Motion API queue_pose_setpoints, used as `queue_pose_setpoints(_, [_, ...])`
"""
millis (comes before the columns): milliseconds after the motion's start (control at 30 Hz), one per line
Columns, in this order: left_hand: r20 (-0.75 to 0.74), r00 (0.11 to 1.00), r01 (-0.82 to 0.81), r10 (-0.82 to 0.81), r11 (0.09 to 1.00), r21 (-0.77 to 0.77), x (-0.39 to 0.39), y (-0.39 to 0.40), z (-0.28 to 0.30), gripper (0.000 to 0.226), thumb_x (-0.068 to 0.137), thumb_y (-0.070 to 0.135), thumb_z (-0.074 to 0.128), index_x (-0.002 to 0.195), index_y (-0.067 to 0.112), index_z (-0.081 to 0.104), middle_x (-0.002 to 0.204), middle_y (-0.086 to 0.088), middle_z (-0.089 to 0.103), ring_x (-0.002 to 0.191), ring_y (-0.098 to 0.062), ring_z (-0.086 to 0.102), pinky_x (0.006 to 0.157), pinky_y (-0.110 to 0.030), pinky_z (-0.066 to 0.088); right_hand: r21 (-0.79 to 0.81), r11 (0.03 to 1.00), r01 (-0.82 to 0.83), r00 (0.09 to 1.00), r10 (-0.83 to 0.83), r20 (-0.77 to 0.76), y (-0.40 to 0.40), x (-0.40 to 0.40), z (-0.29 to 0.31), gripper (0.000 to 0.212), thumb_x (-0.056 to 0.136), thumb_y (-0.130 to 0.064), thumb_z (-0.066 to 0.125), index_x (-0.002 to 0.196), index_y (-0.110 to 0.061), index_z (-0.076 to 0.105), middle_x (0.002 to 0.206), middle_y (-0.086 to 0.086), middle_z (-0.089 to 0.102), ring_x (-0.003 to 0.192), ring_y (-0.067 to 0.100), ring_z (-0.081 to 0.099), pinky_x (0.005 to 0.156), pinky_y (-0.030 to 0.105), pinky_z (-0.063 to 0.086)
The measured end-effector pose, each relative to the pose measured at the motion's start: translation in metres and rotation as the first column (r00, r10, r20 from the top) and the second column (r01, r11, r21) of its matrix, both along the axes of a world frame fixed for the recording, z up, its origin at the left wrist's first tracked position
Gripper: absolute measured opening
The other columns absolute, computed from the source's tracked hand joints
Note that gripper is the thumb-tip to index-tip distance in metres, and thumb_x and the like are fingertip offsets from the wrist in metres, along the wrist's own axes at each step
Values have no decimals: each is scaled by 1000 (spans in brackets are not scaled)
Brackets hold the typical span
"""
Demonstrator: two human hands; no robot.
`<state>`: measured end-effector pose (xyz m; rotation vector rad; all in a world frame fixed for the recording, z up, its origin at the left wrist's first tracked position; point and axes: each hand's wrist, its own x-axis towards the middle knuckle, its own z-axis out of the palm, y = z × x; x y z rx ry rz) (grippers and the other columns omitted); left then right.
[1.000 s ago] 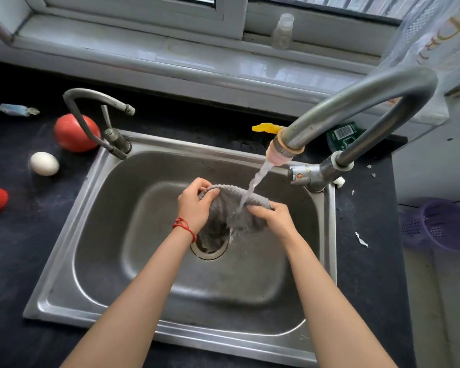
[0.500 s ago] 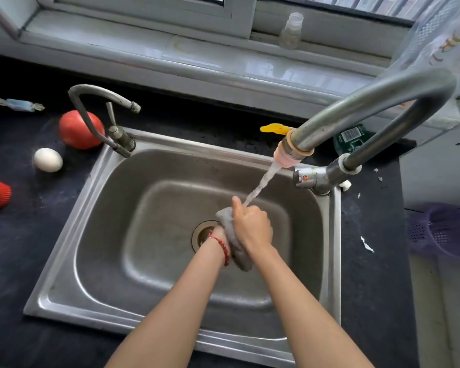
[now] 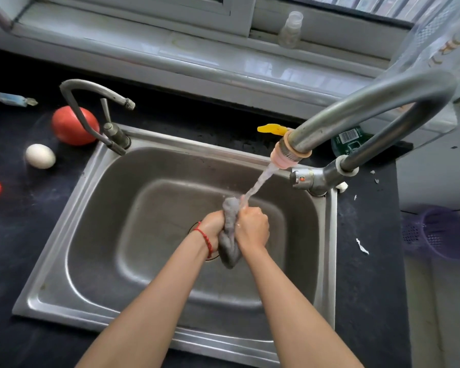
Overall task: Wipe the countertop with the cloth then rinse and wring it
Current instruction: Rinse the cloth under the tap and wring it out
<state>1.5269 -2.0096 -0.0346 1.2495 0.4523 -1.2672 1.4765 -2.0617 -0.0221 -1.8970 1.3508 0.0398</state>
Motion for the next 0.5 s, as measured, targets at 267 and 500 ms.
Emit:
queue_pose_setpoints(267, [337, 919, -300, 203, 916, 266, 15, 25, -13, 50, 91, 42, 45, 108, -3, 60, 113, -14, 65, 107, -28, 61, 95, -36, 49, 525, 836, 161, 935, -299, 190, -32, -1, 4, 33, 84, -39, 61, 72, -9, 66, 81, 8, 69, 78, 21, 67, 76, 31, 56])
queue_pose_setpoints(500, [-176, 982, -50, 70, 992, 111, 14, 20, -13, 58, 82, 64, 40, 102, 14, 62, 93, -14, 66, 91, -29, 60, 78, -45, 50, 337, 932, -129, 930, -4, 368, -18, 3, 27, 20, 87, -14, 58, 87, 4, 66, 81, 17, 69, 74, 23, 62, 64, 25, 50])
